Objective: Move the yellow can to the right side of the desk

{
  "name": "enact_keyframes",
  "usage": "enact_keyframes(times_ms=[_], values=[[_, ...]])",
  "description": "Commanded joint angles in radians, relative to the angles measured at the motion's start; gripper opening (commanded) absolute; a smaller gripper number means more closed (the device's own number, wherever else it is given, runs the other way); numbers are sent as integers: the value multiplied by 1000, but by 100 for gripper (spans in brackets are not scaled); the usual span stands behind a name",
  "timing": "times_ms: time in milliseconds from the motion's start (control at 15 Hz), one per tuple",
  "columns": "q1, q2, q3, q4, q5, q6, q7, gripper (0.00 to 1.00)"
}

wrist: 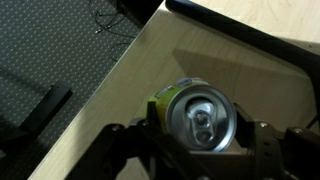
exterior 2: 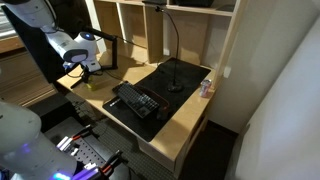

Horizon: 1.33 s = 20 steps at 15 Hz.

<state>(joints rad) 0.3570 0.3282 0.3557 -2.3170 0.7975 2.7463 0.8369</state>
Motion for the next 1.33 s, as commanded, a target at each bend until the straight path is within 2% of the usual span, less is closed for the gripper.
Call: enact_keyframes(times_ms=[0, 67, 267, 533, 600, 667, 733, 800, 867, 1000, 1267], values=[[22, -1, -41, -5, -71, -52, 22, 45], [-16, -190, -32, -132, -52, -130, 17, 45], [-21, -304, -57, -215, -78, -153, 37, 45], [-47, -540, -73, -360, -19, -157, 22, 45], [-41, -401, -62, -260, -50, -136, 24, 45], [-45, -442, -62, -283, -47, -137, 24, 70], [-44, -453, -61, -285, -47, -138, 24, 70], [-44, -450, -61, -283, -47, -138, 24, 45], [-58, -413, -66, -273, -63, -110, 49, 45], [-100, -441, -114, -264, -27, -120, 92, 45], [-212, -598, -231, -298, -41, -200, 136, 45]])
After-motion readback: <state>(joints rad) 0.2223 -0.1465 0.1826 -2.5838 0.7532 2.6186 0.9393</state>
